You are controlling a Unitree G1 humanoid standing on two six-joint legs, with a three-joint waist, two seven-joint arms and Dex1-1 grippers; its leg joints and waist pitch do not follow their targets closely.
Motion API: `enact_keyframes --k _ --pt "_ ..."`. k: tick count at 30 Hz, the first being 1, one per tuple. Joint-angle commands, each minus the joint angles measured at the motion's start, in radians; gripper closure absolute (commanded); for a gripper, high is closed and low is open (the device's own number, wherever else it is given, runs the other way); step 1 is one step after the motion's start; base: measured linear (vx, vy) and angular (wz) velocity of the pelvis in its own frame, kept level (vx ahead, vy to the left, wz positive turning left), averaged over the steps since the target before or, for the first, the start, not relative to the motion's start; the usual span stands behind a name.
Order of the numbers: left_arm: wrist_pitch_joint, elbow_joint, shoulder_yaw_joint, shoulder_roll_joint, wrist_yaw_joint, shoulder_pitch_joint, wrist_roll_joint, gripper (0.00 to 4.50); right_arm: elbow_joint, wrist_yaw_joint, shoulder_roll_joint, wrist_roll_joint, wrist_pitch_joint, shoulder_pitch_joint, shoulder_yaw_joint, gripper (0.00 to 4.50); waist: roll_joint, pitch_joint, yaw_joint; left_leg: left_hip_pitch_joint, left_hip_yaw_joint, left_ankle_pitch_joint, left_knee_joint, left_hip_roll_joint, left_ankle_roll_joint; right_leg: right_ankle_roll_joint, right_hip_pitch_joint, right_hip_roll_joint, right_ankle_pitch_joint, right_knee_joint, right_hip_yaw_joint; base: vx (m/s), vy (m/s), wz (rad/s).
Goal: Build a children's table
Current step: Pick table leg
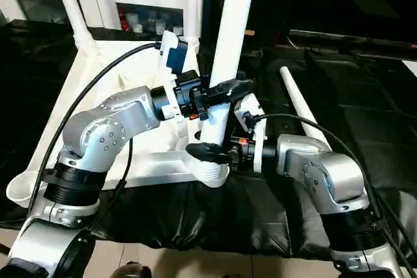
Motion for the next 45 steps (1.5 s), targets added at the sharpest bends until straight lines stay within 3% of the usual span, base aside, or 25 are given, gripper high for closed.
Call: enact_keyframes --k 1,8,11,14,15,17,36,37,45 --pt "-0.004 -0.023 -0.010 0.002 -0.022 0.001 0.001 2.65 -0.005 -0.008 -0.018 -0.003 0.000 0.001 -0.013 2.56 -0.015 -0.083 0.002 0.025 -0.006 -0.206 -0.066 0.013 -0.010 -0.163 0.049 -0.034 -0.291 -0.064 0.019 0.000 0.000 0.00" --pt "-0.006 -0.025 -0.012 0.009 -0.031 0.004 -0.001 2.65 -0.013 -0.011 -0.020 -0.019 -0.033 0.004 -0.015 2.57 -0.015 -0.081 0.002 0.026 -0.006 -0.219 -0.066 0.012 -0.014 -0.155 0.048 -0.035 -0.317 -0.067 0.019 0.000 0.000 0.00" --pt "-0.007 -0.023 -0.012 0.012 -0.034 0.003 0.000 2.65 -0.021 0.001 -0.023 0.001 -0.023 0.008 -0.026 1.84 -0.015 -0.080 0.002 0.026 -0.006 -0.229 -0.067 0.012 -0.015 -0.148 0.047 -0.034 -0.336 -0.070 0.019 0.000 0.000 0.00" --pt "-0.007 -0.021 -0.012 0.015 -0.037 0.002 0.000 2.65 -0.022 -0.004 -0.027 -0.004 -0.031 0.012 -0.032 1.66 -0.015 -0.081 0.002 0.026 -0.007 -0.233 -0.067 0.012 -0.016 -0.146 0.046 -0.034 -0.343 -0.070 0.019 0.000 0.000 0.00" --pt "-0.006 -0.023 -0.012 0.017 -0.039 0.002 -0.001 2.65 -0.019 -0.011 -0.029 -0.013 -0.038 0.012 -0.032 1.45 -0.010 -0.081 0.003 0.026 -0.008 -0.231 -0.068 0.012 -0.018 -0.146 0.046 -0.035 -0.340 -0.069 0.019 0.000 0.000 0.00" --pt "-0.004 -0.023 -0.012 0.018 -0.041 0.002 -0.002 2.65 -0.018 -0.012 -0.029 -0.011 -0.035 0.012 -0.033 1.38 -0.012 -0.081 0.001 0.026 -0.007 -0.236 -0.067 0.011 -0.018 -0.146 0.047 -0.034 -0.343 -0.071 0.018 0.000 0.000 0.00" --pt "-0.006 -0.022 -0.011 0.010 -0.044 -0.003 -0.004 2.65 -0.043 0.013 -0.030 0.047 0.017 0.028 -0.027 1.37 -0.012 -0.081 0.003 0.026 -0.007 -0.233 -0.067 0.012 -0.015 -0.158 0.048 -0.034 -0.327 -0.068 0.018 0.000 0.000 0.00" --pt "-0.006 -0.022 -0.011 0.009 -0.043 -0.003 -0.005 2.65 -0.043 0.015 -0.031 0.052 0.022 0.028 -0.026 1.64 -0.012 -0.081 0.003 0.026 -0.007 -0.234 -0.067 0.012 -0.015 -0.157 0.048 -0.034 -0.329 -0.069 0.018 0.000 0.000 0.00" --pt "0.000 -0.030 -0.015 0.008 -0.046 0.000 -0.008 2.65 -0.051 0.020 -0.037 0.064 0.042 0.035 -0.019 2.26 -0.012 -0.081 0.003 0.025 -0.008 -0.238 -0.068 0.012 -0.018 -0.153 0.047 -0.034 -0.337 -0.069 0.018 0.000 0.000 0.00"
